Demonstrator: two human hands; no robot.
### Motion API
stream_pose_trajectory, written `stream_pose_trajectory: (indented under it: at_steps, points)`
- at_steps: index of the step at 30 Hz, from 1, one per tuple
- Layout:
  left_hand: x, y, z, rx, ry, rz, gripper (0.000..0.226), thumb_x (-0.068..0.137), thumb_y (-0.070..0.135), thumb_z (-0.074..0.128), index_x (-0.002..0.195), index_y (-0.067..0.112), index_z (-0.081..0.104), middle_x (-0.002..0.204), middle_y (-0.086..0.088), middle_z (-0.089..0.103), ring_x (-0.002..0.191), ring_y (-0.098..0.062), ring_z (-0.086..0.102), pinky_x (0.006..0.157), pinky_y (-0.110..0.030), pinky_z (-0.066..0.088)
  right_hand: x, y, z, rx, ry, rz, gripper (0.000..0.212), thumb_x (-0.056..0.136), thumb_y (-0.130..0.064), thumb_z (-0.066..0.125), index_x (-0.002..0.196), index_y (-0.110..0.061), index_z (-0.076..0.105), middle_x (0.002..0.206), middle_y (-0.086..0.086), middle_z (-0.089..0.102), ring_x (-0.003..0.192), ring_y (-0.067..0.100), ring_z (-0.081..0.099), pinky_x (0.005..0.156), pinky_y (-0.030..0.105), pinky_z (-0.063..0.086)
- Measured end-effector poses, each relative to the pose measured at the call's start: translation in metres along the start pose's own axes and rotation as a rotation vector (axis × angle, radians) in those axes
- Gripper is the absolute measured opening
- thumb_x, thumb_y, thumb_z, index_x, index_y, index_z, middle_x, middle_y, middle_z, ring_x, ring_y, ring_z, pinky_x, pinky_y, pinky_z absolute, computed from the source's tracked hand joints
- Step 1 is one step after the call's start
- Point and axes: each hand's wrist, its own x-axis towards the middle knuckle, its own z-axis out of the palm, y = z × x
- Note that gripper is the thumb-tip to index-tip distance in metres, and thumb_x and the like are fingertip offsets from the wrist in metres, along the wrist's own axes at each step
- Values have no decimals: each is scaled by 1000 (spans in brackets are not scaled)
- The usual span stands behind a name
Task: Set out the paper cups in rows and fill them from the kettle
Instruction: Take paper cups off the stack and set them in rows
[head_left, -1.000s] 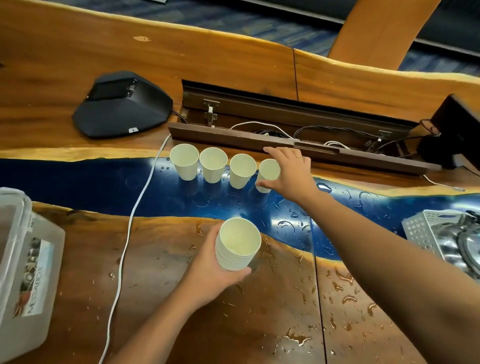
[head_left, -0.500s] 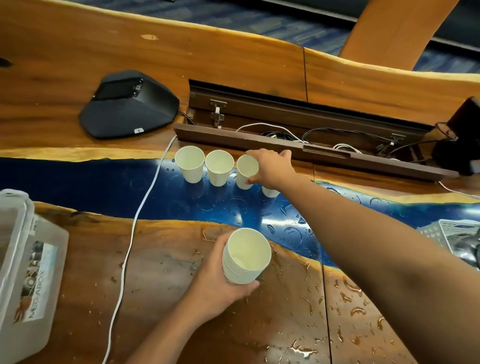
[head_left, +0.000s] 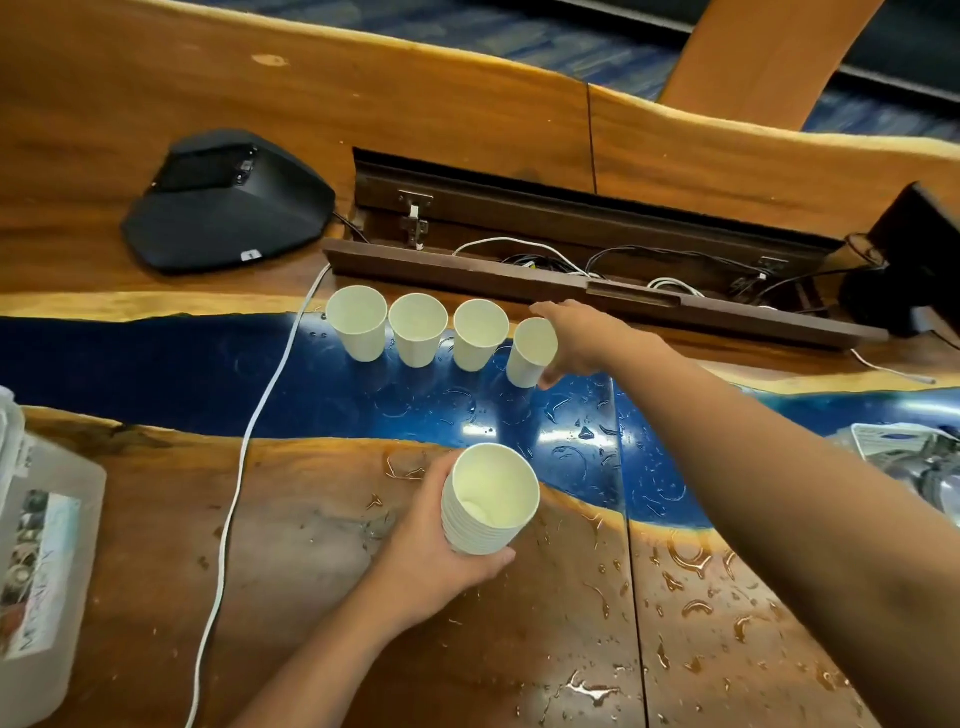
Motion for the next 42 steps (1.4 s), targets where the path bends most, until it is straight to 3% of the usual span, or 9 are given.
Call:
stream_pose_trajectory:
  at_steps: [8, 15, 17, 19, 22, 24, 29, 34, 42]
  points:
    - [-1, 1, -2, 8, 2, 1, 95, 63, 32, 93, 120, 70, 27, 117, 42, 43, 117, 17, 41, 88, -7, 40, 11, 0, 2, 80, 85, 44, 92, 66, -28, 91, 145, -25, 42, 137, 7, 56, 120, 31, 55, 96, 48, 50]
    - [-2, -4, -1, -5, 12, -14, 94, 61, 33, 94, 122, 66, 29, 117, 39, 46, 116, 12, 45, 91, -11, 41, -15, -3, -10, 56, 132, 0, 126, 61, -38, 93, 156, -33, 9, 161, 6, 23, 142, 36, 32, 109, 59, 36]
    - [0, -2, -2, 4, 9, -14, 94, 62, 34, 93, 122, 66, 28, 115, 42, 43, 114, 17, 42, 85, -9, 43, -42, -9, -13, 122, 262, -76, 113, 67, -42, 88, 154, -35, 17, 159, 2, 28, 140, 31, 34, 110, 57, 36]
    - [2, -1, -2, -3, 9, -23, 91, 62, 31, 93, 121, 61, 31, 112, 42, 43, 111, 17, 43, 78, -8, 46, -80, -17, -14, 285, 347, -212, 77, 78, -43, 80, 144, -34, 40, 145, -5, 47, 127, 18, 48, 104, 45, 45]
    - [7, -3, -5, -24, 26, -37, 87, 60, 26, 93, 121, 54, 38, 113, 37, 51, 109, 10, 51, 86, -14, 46, -143, -29, -5, 417, 224, -357, 28, 89, -42, 67, 115, -33, 66, 112, -16, 65, 98, 1, 57, 79, 22, 47]
    - [11, -3, -4, -34, 24, -39, 87, 58, 26, 93, 123, 51, 41, 115, 30, 56, 108, 6, 55, 89, -22, 47, -176, -34, 6, 349, 99, -437, 27, 90, -48, 61, 115, -37, 67, 113, -23, 64, 103, -2, 53, 81, 17, 43]
    - [14, 10, 1, -5, -10, -45, 83, 61, 17, 92, 124, 37, 43, 114, 15, 60, 105, -2, 59, 80, -17, 49, -197, -30, 28, 148, 148, -556, 33, 99, -34, 55, 131, -32, 61, 128, -13, 62, 118, 5, 45, 96, 27, 44]
    - [16, 32, 8, 47, -61, -27, 82, 63, 20, 92, 126, 36, 41, 111, 17, 59, 102, -2, 58, 78, -20, 49, -200, -24, 25, 11, 207, -476, 33, 102, -30, 48, 134, -33, 58, 122, 0, 66, 111, 20, 58, 92, 41, 49]
    - [13, 52, 22, 55, -88, 28, 84, 69, 20, 89, 133, 33, 35, 114, 20, 53, 102, 0, 55, 72, -13, 44, -218, -17, 13, -62, 320, -480, 27, 100, -27, 55, 123, -27, 68, 113, -3, 72, 98, 18, 66, 92, 35, 50]
